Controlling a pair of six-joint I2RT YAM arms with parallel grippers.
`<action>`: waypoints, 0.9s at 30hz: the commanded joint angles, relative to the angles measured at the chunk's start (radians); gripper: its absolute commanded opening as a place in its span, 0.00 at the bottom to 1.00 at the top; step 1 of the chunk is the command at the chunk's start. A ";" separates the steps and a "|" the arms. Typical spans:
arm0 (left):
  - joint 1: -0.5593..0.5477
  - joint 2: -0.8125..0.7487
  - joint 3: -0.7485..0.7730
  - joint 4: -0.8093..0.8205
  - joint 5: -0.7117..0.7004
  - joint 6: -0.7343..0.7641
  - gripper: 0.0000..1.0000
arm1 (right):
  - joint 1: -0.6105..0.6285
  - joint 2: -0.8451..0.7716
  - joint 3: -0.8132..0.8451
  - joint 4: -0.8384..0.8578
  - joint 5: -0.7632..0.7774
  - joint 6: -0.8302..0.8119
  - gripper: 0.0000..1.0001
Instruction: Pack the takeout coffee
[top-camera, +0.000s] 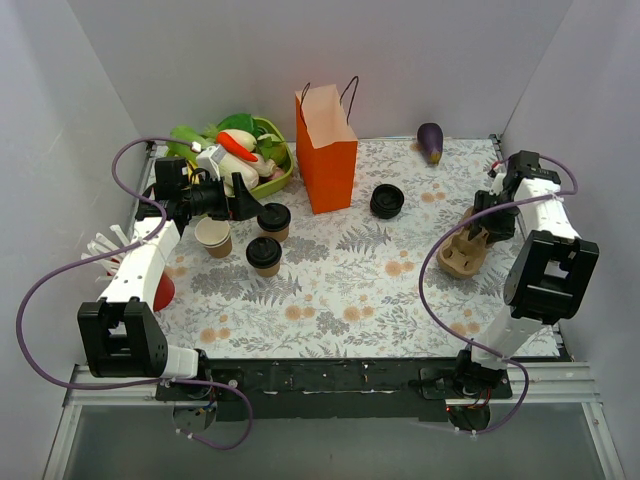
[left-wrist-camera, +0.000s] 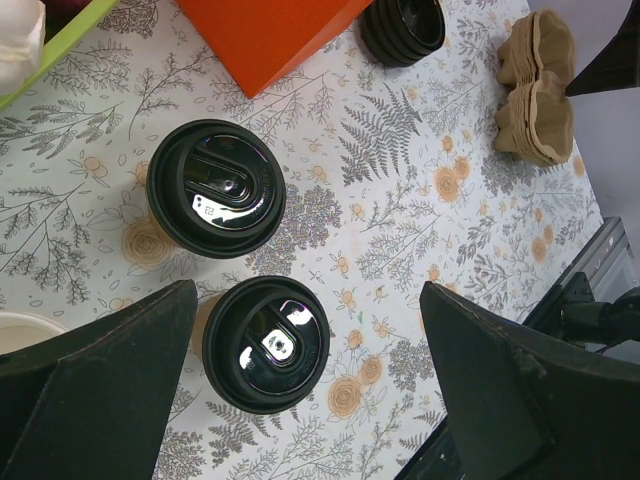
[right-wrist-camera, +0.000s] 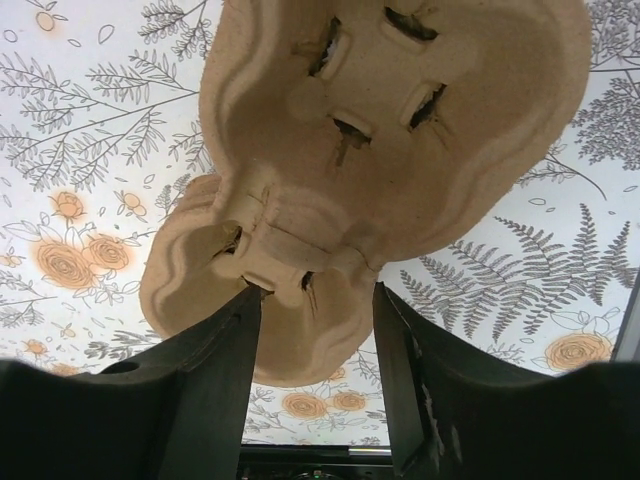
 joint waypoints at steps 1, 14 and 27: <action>-0.008 -0.022 0.007 -0.009 -0.011 0.001 0.95 | -0.001 0.015 0.052 0.015 -0.053 0.027 0.56; -0.008 0.029 0.060 -0.015 -0.019 0.003 0.95 | 0.025 0.057 0.067 0.018 0.012 0.038 0.54; -0.008 0.044 0.066 -0.029 -0.025 0.009 0.95 | 0.042 0.115 0.104 0.024 0.055 0.067 0.54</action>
